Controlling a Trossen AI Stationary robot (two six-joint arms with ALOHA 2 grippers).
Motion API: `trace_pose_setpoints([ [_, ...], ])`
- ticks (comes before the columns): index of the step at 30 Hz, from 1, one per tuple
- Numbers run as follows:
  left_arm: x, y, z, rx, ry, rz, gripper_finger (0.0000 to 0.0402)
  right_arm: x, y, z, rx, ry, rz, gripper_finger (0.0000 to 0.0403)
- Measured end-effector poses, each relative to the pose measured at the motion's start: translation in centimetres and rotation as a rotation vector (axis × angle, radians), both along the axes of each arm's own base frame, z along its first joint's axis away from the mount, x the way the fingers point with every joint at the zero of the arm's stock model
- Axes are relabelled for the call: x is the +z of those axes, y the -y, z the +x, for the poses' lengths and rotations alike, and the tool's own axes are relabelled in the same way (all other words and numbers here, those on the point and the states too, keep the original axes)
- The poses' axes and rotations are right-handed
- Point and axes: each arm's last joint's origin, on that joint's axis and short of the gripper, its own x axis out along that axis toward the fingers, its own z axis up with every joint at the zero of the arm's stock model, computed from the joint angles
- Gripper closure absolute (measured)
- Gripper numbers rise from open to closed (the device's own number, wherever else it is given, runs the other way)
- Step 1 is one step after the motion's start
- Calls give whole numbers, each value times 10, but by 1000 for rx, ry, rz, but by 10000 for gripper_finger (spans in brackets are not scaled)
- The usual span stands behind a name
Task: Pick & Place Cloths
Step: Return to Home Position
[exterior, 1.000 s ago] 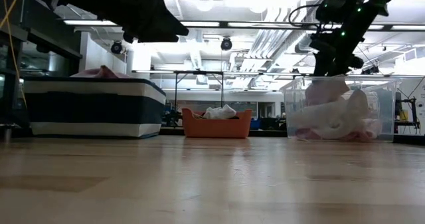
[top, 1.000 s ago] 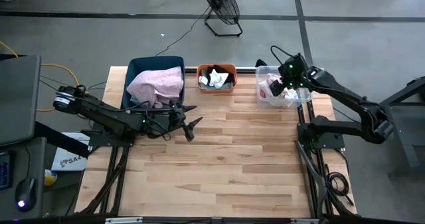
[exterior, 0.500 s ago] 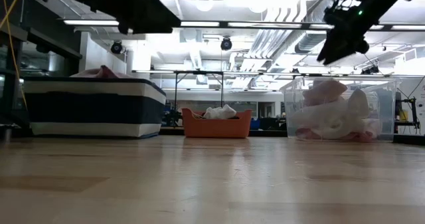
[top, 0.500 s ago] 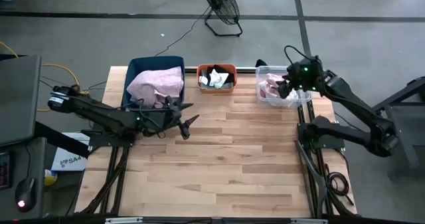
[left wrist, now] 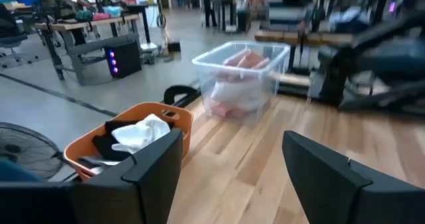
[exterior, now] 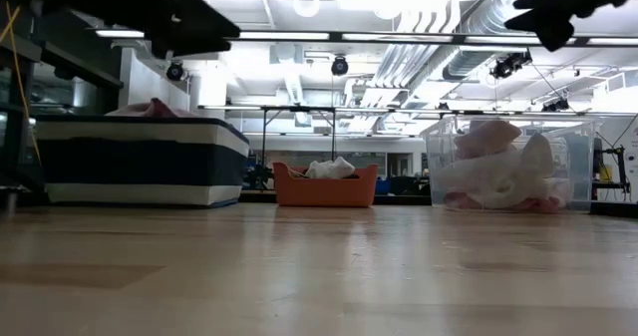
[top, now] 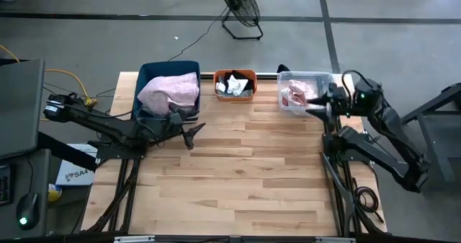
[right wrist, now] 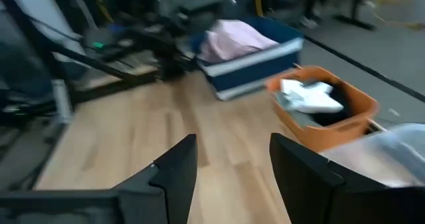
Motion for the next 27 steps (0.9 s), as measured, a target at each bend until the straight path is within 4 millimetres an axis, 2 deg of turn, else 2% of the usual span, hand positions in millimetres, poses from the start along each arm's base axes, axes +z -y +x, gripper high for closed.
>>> trace_pose_setpoints([
  [7,-28,-5,-24,-28,135,-37,149,-37,-11,-5,124,198,50,223],
  [13,-41,-7,-33,-11,165,-71,149,-55,-9,0,177,325,68,223],
  [21,-44,-7,-34,1,156,-64,149,-91,-10,17,189,364,73,223],
  [27,-44,-9,-35,67,143,-42,149,-102,-20,27,188,381,37,223],
])
